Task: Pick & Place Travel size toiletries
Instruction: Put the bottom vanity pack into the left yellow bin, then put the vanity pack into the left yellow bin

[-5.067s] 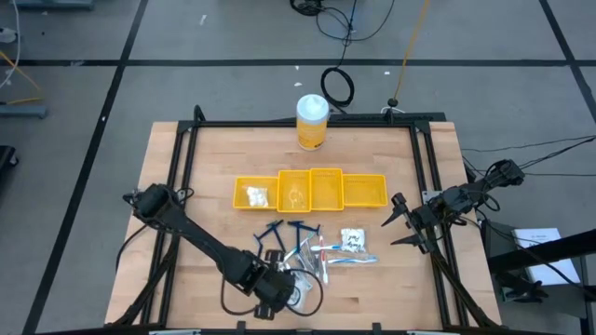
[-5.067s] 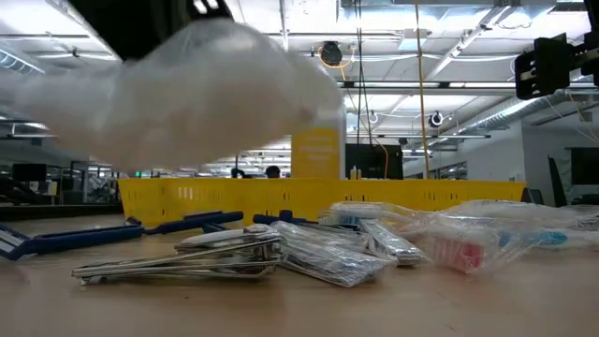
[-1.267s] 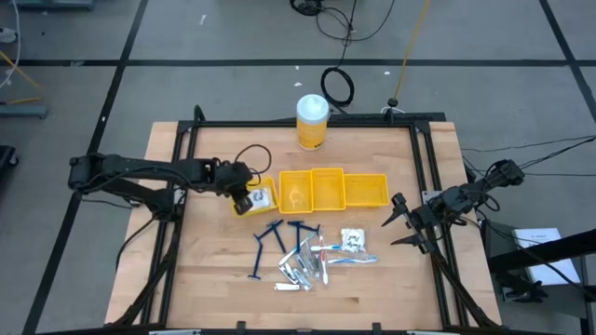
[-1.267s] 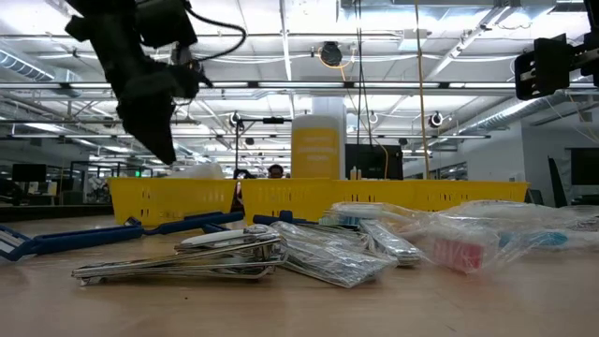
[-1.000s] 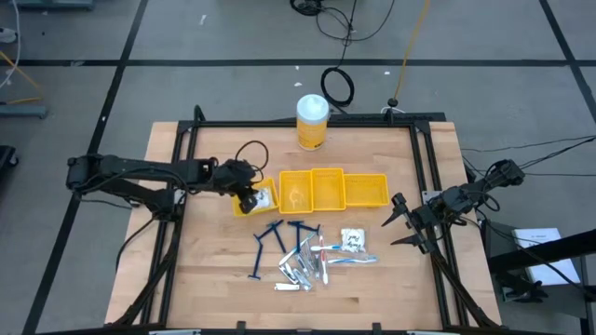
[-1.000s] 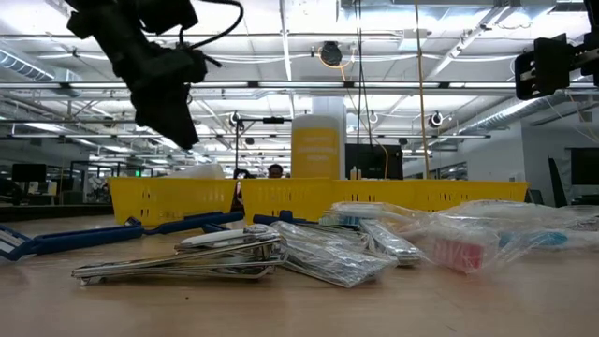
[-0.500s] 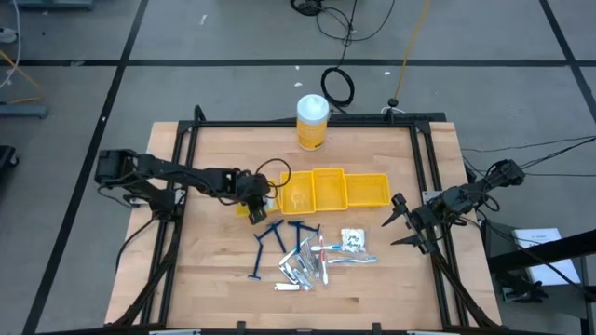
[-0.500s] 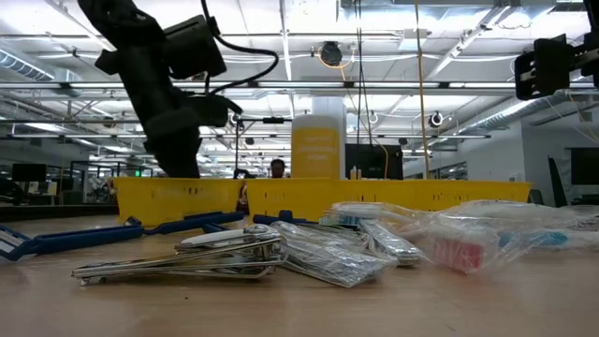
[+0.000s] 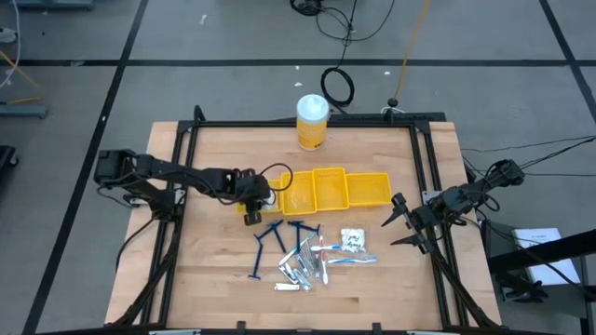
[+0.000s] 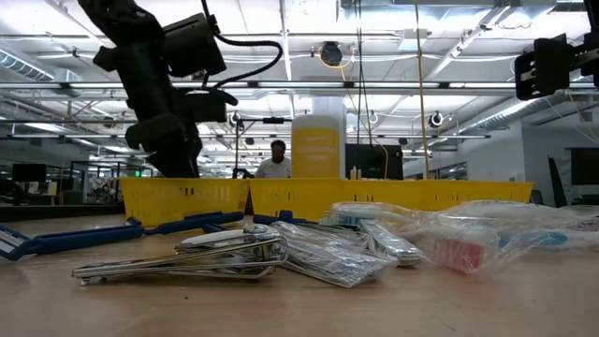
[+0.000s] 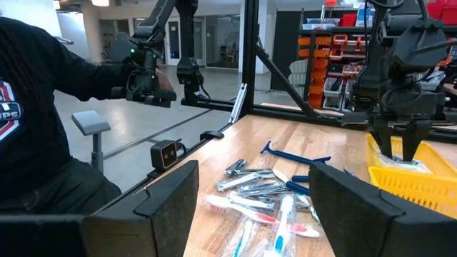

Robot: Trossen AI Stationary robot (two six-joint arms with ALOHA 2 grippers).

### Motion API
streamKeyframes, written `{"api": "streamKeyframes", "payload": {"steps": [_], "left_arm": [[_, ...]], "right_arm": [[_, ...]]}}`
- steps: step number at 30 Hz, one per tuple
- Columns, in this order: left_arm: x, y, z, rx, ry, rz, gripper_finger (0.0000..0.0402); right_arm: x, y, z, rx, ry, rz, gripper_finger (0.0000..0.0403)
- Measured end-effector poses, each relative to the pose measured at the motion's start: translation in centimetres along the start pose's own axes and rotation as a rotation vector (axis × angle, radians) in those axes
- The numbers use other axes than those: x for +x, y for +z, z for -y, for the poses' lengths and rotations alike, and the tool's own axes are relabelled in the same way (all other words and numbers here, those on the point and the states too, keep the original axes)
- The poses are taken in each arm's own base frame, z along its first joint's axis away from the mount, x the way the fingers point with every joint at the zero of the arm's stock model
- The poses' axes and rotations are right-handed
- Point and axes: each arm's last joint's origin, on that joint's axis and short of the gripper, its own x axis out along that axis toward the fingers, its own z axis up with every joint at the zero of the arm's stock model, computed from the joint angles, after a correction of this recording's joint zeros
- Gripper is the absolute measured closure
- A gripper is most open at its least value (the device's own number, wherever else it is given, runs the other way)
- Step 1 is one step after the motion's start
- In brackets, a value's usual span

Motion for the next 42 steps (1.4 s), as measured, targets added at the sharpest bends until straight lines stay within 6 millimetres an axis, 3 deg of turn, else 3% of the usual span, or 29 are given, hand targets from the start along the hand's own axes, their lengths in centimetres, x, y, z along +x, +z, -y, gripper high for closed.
{"api": "streamKeyframes", "payload": {"steps": [4,9,15,20,24,31,36,42], "left_arm": [[-1.5,1.3,-0.1,-0.021,0.004,-0.048,0.0277],[-3.6,3.5,0.2,-0.012,-0.004,0.036,0.0277],[-6.7,4.5,1.0,0.015,-0.036,0.240,0.0277],[-10.6,4.7,3.0,0.078,-0.100,0.535,0.0277],[-12.4,3.5,4.4,0.182,-0.143,0.780,0.0277],[-12.2,-0.6,3.9,0.223,-0.023,1.009,0.0277],[-10.9,-3.3,3.1,0.153,-0.027,1.190,0.0277],[-8.8,-5.7,2.9,0.079,-0.094,1.156,0.0277]], "right_arm": [[0.0,0.0,0.0,0.000,0.000,0.000,0.0149],[0.0,0.0,0.0,0.000,0.000,0.000,0.0149],[0.0,0.0,0.0,0.000,0.000,0.000,0.0149],[0.0,0.0,0.0,0.000,0.000,-0.001,0.0149],[0.0,0.0,0.0,0.000,0.000,-0.001,0.0149],[0.0,0.6,0.1,-0.070,-0.027,0.059,0.0149],[-0.2,2.4,0.1,0.069,-0.019,0.247,0.0149],[-0.7,3.8,0.1,0.233,0.016,0.400,0.0149]]}}
